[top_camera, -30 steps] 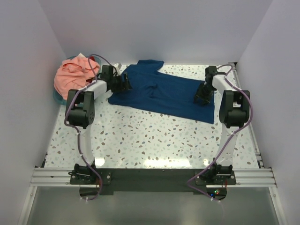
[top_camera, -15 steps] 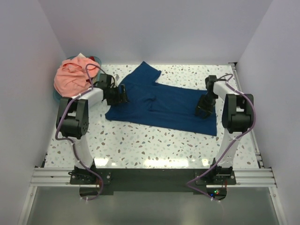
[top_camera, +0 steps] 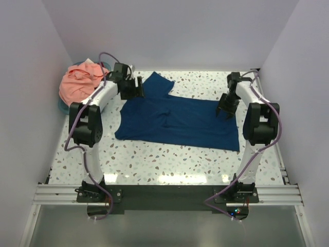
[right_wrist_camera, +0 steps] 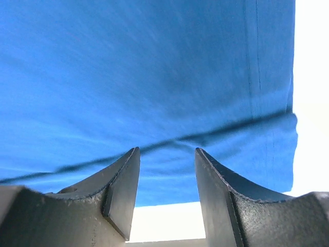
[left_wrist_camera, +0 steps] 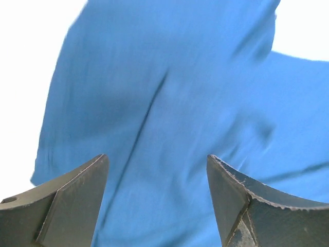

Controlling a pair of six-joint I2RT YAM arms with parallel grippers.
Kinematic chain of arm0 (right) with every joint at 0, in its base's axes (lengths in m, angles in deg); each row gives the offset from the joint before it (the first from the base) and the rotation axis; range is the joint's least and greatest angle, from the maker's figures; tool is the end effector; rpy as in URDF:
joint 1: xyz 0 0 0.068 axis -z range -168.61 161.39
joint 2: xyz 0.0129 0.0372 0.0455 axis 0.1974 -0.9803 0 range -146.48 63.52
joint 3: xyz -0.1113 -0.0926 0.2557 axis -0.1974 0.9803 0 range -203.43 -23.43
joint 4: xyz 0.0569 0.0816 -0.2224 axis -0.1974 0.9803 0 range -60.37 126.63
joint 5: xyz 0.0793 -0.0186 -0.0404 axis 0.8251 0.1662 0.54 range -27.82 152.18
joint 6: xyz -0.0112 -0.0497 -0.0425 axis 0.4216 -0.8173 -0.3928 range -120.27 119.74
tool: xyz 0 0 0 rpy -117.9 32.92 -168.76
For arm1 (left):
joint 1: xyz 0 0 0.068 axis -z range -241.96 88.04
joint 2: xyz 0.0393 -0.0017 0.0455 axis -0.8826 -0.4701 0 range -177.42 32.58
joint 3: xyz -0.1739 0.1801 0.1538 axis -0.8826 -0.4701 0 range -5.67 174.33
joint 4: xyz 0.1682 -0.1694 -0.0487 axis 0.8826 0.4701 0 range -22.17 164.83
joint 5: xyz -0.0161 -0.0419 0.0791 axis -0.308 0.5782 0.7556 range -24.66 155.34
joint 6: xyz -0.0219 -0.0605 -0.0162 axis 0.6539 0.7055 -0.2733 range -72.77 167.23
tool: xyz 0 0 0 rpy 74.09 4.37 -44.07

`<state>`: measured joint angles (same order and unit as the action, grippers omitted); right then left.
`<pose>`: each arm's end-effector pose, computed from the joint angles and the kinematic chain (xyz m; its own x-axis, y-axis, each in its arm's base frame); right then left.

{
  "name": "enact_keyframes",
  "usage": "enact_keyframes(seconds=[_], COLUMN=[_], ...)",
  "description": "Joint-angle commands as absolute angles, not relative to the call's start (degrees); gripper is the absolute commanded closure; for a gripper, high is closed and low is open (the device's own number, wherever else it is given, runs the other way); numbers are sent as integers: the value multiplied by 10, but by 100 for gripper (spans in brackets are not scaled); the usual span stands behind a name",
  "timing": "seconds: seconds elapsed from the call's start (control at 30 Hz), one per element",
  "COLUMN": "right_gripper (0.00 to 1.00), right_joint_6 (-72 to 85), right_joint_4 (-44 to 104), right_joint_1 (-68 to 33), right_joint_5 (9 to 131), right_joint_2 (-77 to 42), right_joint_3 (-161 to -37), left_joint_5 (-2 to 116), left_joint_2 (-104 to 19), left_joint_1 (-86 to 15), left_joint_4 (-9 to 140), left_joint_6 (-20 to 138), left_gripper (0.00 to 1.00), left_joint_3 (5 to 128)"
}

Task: Fold and stack the t-shirts
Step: Fold the tshirt

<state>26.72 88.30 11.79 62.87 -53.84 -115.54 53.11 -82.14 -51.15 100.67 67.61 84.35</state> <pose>0.3947 -0.0022 0.1992 -0.8835 0.4600 -0.0890 0.4563 0.8879 0.0587 0.4272 -0.0929 0.2273 -0.8796 -0.1787 -0.4409 -0.0122 0.9350 -0.3545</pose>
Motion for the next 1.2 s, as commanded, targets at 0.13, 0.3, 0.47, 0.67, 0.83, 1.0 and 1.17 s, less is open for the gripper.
enact_keyframes(seconds=[0.13, 0.3, 0.47, 0.67, 0.83, 1.0, 1.17], right_gripper=[49, 49, 49, 49, 49, 49, 49], right_joint_6=[264, 262, 259, 255, 253, 250, 246], right_joint_4=[837, 808, 794, 795, 803, 810, 818], right_joint_1=[120, 119, 119, 119, 118, 118, 118], right_joint_5=[636, 644, 644, 644, 644, 647, 648], right_joint_2=[-585, -608, -606, -596, -572, -536, -528], right_joint_3=[-1205, -1188, -1153, -1114, -1069, -1028, -1024], left_joint_5=[445, 435, 441, 471, 500, 511, 492], left_joint_2=[-930, -957, -946, -932, -899, -856, -829], left_joint_1=[-511, -511, -511, -511, -511, -511, -510], left_joint_4=[889, 879, 882, 907, 931, 952, 956], left_joint_6=[718, 696, 673, 647, 645, 645, 651], left_gripper=[19, 19, 18, 18, 18, 18, 18], left_joint_3=[975, 967, 917, 872, 820, 755, 722])
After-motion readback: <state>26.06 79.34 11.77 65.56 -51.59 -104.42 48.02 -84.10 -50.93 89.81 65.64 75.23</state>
